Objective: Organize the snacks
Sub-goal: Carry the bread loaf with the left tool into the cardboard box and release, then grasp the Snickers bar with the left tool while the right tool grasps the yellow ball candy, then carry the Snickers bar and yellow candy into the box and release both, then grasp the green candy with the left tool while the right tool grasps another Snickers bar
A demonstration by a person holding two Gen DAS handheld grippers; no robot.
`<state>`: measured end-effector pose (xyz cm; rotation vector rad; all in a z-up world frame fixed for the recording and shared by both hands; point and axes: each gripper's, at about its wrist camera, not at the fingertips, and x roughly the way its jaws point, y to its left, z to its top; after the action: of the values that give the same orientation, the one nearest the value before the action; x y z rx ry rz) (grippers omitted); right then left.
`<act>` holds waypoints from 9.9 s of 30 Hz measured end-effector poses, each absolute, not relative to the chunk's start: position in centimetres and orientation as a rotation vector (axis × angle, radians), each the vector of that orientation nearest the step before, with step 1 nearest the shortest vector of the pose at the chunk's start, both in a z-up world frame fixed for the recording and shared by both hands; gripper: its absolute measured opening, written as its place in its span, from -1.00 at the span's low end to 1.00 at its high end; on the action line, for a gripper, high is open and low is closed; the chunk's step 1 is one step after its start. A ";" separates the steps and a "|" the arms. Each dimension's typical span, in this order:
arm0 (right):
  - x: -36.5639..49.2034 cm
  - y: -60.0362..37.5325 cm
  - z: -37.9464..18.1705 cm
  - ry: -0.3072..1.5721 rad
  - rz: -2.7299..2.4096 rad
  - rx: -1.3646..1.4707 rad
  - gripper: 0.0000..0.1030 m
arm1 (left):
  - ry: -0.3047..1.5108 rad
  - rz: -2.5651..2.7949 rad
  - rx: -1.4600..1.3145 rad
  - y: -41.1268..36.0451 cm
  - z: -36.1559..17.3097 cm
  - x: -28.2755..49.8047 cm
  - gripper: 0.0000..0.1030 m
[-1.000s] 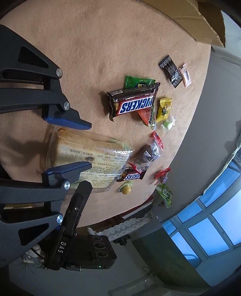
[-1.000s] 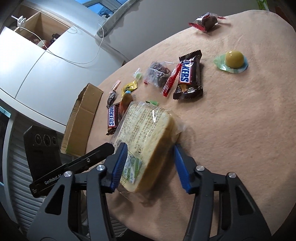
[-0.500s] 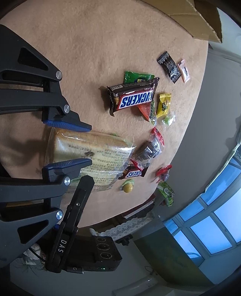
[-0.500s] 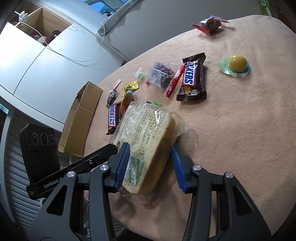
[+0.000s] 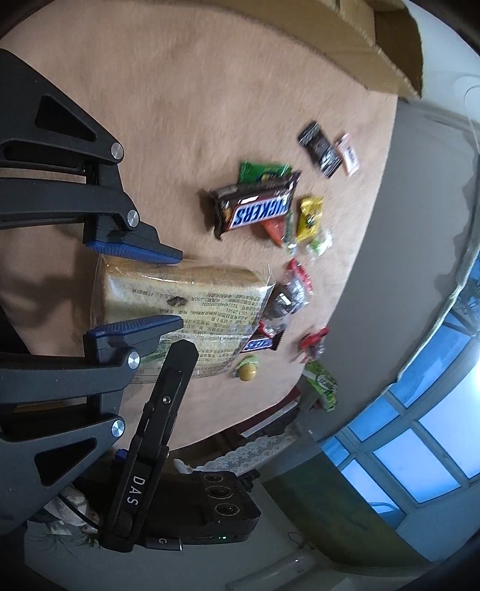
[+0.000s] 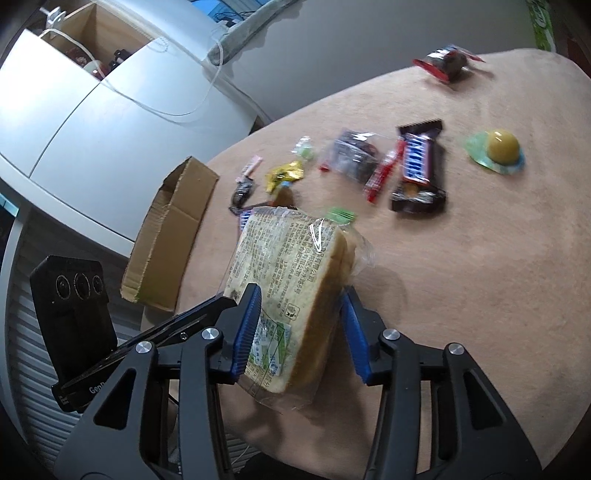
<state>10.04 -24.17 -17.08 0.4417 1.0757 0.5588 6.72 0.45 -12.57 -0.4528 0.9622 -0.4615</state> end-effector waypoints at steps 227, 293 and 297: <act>18.5 5.7 -9.5 0.825 0.892 -0.227 0.28 | 0.723 0.185 -0.321 22.1 -8.2 5.2 -0.46; 18.7 -27.5 -15.8 0.942 0.395 -0.106 0.34 | 0.883 -0.162 -0.149 0.8 -14.0 12.2 -0.33; 19.1 -26.8 -16.7 0.971 0.392 -0.116 0.26 | 0.890 -0.162 -0.125 0.3 -14.4 12.4 -0.36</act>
<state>19.08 -26.83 -16.75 -0.1161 0.9706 0.3919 12.45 0.33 -14.36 -0.1248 0.8904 -0.1622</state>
